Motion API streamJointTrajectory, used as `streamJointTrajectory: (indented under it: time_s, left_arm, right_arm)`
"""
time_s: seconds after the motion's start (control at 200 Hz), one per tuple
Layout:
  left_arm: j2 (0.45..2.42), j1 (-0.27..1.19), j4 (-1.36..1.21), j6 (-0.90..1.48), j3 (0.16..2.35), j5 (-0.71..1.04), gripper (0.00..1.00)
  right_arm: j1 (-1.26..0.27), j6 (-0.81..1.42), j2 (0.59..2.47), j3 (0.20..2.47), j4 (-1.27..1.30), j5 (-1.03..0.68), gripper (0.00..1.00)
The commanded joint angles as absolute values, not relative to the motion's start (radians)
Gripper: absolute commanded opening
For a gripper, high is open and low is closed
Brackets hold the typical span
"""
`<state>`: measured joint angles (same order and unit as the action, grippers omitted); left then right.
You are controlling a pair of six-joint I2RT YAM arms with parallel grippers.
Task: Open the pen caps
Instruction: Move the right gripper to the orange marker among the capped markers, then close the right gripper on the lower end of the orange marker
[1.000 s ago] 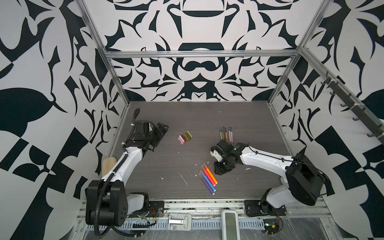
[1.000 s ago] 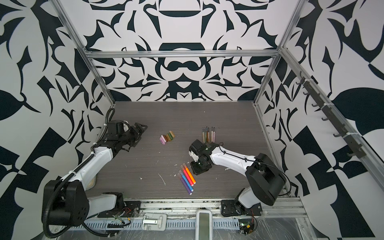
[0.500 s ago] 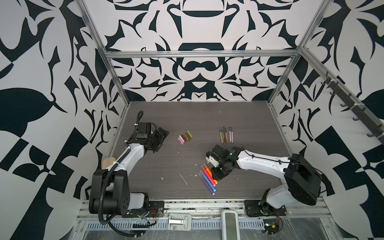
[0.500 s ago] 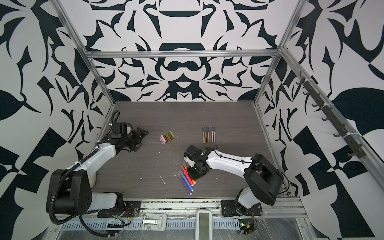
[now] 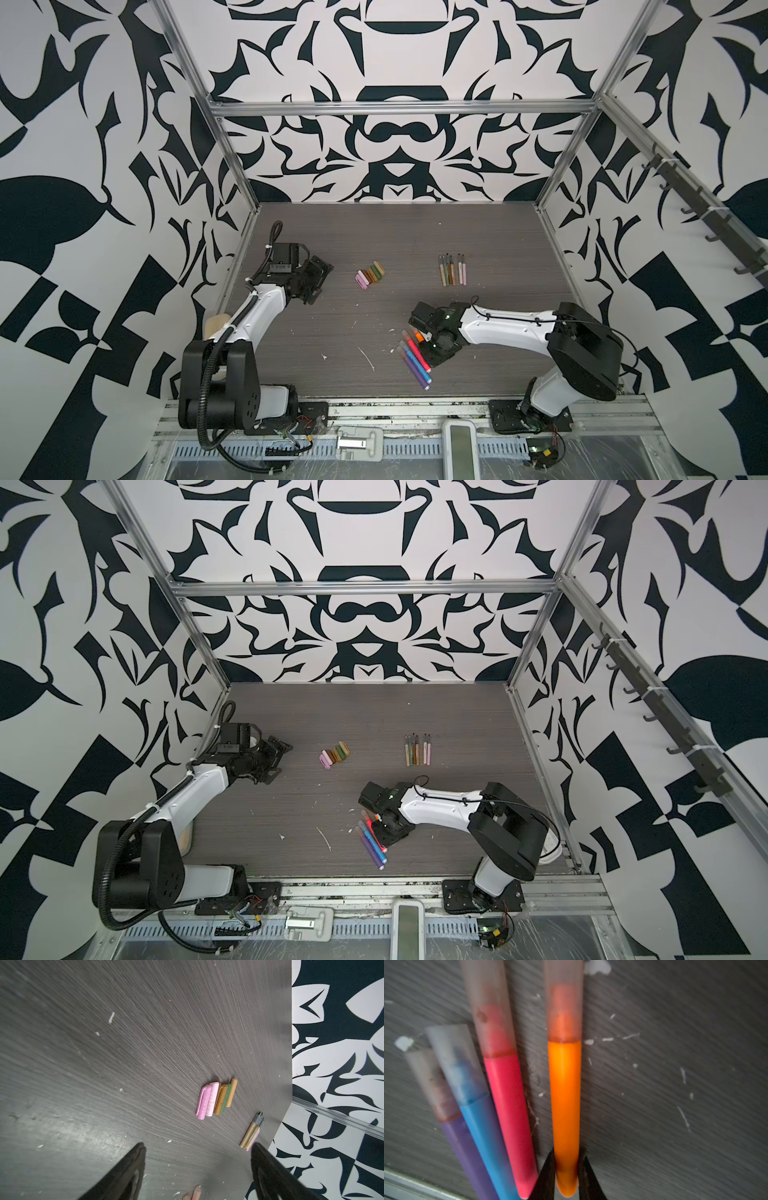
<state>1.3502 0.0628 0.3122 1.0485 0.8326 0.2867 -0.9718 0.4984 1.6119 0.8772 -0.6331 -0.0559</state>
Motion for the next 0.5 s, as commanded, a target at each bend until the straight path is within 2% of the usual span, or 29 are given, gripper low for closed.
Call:
streamJointTrajectory:
  time_s: [0.0,0.175,0.37,0.495]
  left_arm:
    - [1.327,0.060,0.368,1.096,0.861,0.278,0.82]
    - [1.390,0.105,0.369,1.100,0.901,0.376,0.76]
    - [1.523,0.224,0.428,1.059,1.045,0.408,0.74]
    - [1.625,0.292,0.492,1.026,1.160,0.419,0.75]
  right_arm:
    - [-0.969,0.497,1.688,0.889,-0.567,0.000,0.16]
    - [-0.914,0.409,1.665,1.029,-0.671,-0.003,0.08]
    - [-0.740,0.274,1.672,1.201,-0.727,-0.329,0.06]
    - [-0.689,0.220,1.724,1.328,-0.833,-0.443,0.06]
